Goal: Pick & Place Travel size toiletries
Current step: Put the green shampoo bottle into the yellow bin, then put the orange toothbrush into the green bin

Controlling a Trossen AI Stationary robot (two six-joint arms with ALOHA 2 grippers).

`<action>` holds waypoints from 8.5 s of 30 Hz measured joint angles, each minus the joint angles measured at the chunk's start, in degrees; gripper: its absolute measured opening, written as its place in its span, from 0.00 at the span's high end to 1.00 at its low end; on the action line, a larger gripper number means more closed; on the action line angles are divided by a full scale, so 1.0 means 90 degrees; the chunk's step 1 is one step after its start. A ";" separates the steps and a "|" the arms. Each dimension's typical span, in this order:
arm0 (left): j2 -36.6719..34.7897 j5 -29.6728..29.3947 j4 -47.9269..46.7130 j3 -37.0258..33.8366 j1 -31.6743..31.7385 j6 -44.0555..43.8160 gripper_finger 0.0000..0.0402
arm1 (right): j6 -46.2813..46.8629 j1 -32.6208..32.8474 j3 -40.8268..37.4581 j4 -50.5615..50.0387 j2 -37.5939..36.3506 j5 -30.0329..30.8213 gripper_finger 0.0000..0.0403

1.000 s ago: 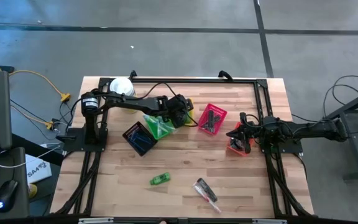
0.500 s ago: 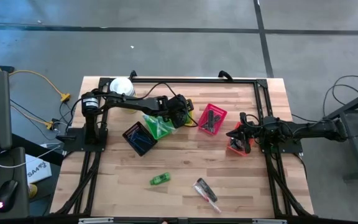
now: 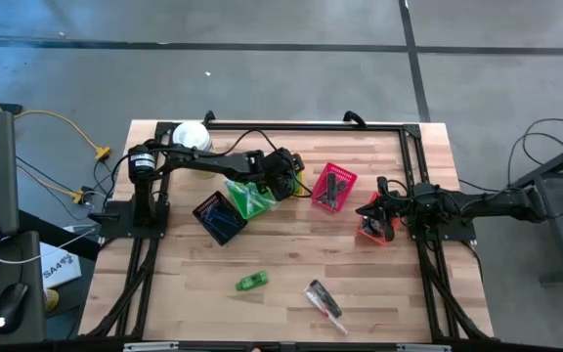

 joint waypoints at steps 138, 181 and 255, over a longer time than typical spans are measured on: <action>-1.1502 0.1388 0.1339 -0.7836 -0.1919 -0.8706 1.00 | 0.0330 0.0001 0.0001 0.0027 -0.0002 -0.0024 0.99; -1.1504 0.1119 0.1135 -0.7854 -0.1919 -0.8857 1.00 | 0.0613 0.0847 0.0881 0.1025 0.1307 0.0385 0.99; -1.1502 0.0960 0.0991 -0.7856 -0.1919 -0.9830 1.00 | 0.5941 0.4530 0.8080 -0.2818 1.1077 0.0221 0.64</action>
